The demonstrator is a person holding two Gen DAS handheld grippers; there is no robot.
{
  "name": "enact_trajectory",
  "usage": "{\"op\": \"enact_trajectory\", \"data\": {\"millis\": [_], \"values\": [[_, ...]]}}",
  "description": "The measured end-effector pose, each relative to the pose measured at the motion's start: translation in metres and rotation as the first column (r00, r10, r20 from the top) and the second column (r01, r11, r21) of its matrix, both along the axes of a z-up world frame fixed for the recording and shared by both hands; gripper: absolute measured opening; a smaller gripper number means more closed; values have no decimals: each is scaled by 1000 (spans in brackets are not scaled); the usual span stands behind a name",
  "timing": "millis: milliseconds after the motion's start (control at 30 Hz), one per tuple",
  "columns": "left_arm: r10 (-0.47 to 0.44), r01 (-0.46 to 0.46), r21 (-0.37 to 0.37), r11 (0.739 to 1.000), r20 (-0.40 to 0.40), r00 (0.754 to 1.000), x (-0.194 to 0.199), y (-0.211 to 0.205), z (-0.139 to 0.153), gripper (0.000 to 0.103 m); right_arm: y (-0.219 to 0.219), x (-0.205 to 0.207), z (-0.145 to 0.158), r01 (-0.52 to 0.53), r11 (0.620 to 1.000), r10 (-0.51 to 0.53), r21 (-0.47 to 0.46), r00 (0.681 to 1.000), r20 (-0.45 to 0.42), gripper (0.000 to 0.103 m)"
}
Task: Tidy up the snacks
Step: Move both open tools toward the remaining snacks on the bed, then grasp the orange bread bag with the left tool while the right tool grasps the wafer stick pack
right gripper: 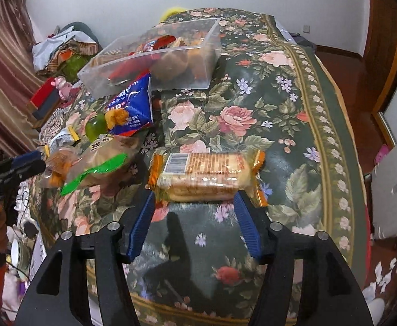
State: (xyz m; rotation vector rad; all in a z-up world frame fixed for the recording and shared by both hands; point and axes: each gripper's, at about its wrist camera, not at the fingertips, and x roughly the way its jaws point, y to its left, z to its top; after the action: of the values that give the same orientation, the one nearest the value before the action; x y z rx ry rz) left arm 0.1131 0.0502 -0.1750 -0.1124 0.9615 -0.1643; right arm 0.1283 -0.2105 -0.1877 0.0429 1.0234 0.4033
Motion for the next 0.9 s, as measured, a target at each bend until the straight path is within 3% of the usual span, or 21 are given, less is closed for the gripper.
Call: {"op": "enact_trajectory", "data": {"millis": [67, 433, 700, 833, 900], "values": [[-1, 1, -7, 1000, -19, 1000, 2, 0, -7, 70, 1, 5, -2, 7, 1000, -7, 2, 1000, -5, 63], [-4, 3, -25, 1000, -50, 999, 23, -6, -33, 70, 19, 39, -14, 16, 1000, -16, 26, 1000, -25, 64], [16, -17, -39, 999, -23, 1000, 32, -7, -38, 59, 25, 37, -19, -15, 1000, 15, 3, 1000, 5, 63], [25, -25, -29, 999, -5, 1000, 30, -7, -34, 55, 21, 34, -17, -12, 999, 13, -44, 999, 29, 39], [35, -35, -31, 999, 9, 999, 28, -4, -30, 54, 18, 32, -16, -9, 999, 11, -45, 999, 32, 37]]}}
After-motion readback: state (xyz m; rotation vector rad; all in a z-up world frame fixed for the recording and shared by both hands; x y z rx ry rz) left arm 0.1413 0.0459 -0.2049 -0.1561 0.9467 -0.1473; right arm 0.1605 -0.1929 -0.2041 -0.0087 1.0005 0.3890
